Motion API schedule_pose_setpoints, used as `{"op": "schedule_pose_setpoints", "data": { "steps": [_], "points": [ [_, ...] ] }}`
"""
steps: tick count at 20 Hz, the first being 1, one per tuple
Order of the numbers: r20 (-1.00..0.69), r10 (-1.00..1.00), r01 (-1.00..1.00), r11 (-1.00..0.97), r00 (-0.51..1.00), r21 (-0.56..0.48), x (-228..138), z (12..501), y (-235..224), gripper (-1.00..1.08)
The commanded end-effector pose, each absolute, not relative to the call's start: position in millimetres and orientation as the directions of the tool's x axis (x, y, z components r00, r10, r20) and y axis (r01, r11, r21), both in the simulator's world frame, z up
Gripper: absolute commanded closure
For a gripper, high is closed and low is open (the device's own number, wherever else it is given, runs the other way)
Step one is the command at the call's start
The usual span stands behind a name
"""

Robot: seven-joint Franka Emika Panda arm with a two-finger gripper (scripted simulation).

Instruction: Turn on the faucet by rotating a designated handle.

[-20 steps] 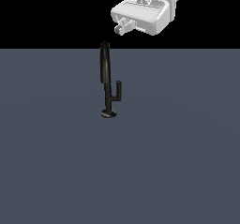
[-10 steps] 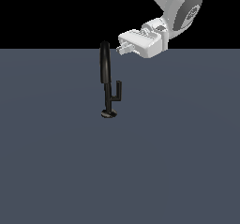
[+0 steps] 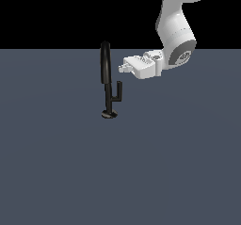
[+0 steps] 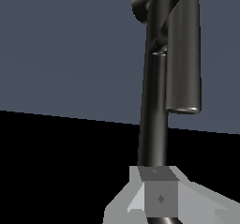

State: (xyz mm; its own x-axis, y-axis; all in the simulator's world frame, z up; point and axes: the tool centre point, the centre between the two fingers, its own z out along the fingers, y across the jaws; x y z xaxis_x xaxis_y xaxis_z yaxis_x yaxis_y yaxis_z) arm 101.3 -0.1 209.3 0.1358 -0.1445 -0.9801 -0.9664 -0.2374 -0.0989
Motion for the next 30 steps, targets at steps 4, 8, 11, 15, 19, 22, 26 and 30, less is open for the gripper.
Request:
{"op": "schedule_pose_setpoints", "data": {
  "steps": [4, 8, 11, 15, 19, 22, 26, 30],
  "points": [
    [-0.996, -0.073, -0.988, -0.154, 0.043, -0.031, 116, 175, 3, 1.08],
    [-0.999, -0.035, -0.994, -0.113, -0.003, 0.007, 122, 157, 5, 1.08],
    [-1.0, -0.015, -0.995, -0.093, -0.025, 0.026, 125, 148, 7, 1.08],
    [-0.999, -0.003, -0.996, -0.081, -0.038, 0.038, 127, 142, 9, 1.08],
    [-0.999, -0.002, -0.996, -0.08, -0.039, 0.039, 127, 142, 8, 1.08],
    [-0.999, -0.003, -0.996, -0.081, -0.039, 0.039, 124, 143, 8, 1.08],
    [-0.999, -0.003, -0.996, -0.081, -0.039, 0.039, 117, 145, 8, 1.08],
    [-0.999, -0.003, -0.996, -0.081, -0.039, 0.039, 110, 148, 8, 1.08]
  ]
}}
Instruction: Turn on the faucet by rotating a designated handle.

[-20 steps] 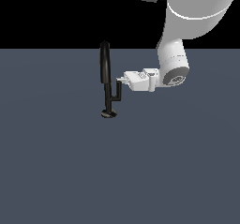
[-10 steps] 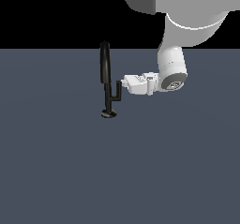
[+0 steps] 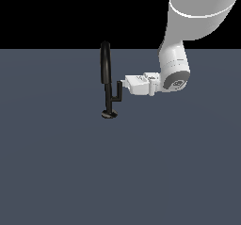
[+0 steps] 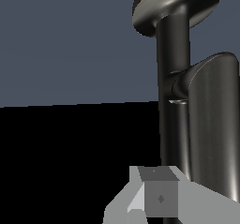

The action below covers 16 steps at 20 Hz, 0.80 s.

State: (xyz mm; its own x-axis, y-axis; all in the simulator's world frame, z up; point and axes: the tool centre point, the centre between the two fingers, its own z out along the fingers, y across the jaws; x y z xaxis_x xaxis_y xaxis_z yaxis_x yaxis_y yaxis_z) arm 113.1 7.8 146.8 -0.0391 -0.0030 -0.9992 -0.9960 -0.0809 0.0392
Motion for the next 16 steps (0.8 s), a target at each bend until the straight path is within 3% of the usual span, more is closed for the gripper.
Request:
{"op": "schedule_pose_setpoints", "data": {
  "steps": [1, 16],
  "points": [
    [-0.999, -0.003, -0.996, -0.081, -0.039, 0.039, 108, 148, 7, 1.08],
    [-0.999, -0.003, -0.996, -0.081, -0.038, 0.039, 78, 160, 5, 1.08]
  ]
}}
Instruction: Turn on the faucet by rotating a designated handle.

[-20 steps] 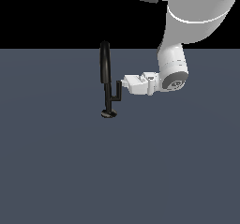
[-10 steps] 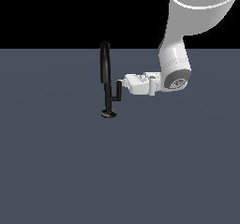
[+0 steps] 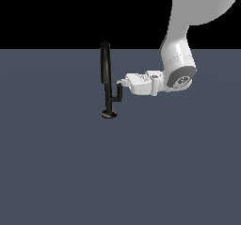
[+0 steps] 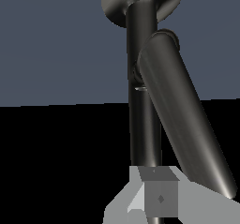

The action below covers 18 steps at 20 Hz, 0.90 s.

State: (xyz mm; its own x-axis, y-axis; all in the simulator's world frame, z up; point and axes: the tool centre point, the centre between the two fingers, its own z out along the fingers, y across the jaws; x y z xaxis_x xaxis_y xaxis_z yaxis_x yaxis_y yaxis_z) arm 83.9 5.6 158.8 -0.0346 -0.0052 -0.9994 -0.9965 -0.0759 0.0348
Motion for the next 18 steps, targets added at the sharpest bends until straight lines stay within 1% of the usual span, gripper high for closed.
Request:
{"op": "schedule_pose_setpoints", "data": {
  "steps": [1, 2, 18],
  "points": [
    [-0.999, -0.003, -0.996, -0.081, -0.038, 0.039, 78, 160, 5, 1.08],
    [-0.999, -0.005, -0.996, -0.076, -0.034, 0.034, 82, 160, 5, 1.08],
    [-0.999, -0.003, -0.996, -0.08, -0.037, 0.037, 34, 141, 2, 1.08]
  ]
}}
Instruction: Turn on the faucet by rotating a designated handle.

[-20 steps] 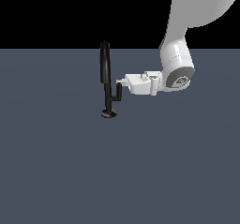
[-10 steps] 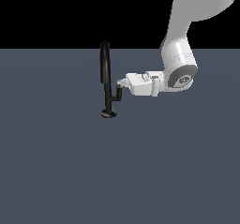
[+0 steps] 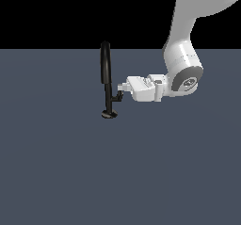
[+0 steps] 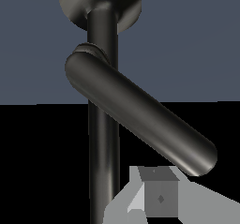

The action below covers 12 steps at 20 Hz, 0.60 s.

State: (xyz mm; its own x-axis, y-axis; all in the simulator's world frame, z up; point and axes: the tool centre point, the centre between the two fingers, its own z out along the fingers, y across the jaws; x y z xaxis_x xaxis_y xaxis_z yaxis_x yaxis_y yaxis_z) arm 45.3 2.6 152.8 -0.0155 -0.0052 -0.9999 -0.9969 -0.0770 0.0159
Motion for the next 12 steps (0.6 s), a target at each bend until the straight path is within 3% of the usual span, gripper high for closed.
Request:
{"op": "schedule_pose_setpoints", "data": {
  "steps": [1, 4, 12],
  "points": [
    [-0.999, -0.003, -0.996, -0.08, -0.037, 0.037, 31, 140, 1, 1.08],
    [-1.0, -0.004, -0.997, -0.079, -0.019, 0.019, 36, 148, 2, 1.08],
    [-0.999, -0.003, -0.996, -0.08, -0.035, 0.036, 11, 93, 0, 1.08]
  ]
}}
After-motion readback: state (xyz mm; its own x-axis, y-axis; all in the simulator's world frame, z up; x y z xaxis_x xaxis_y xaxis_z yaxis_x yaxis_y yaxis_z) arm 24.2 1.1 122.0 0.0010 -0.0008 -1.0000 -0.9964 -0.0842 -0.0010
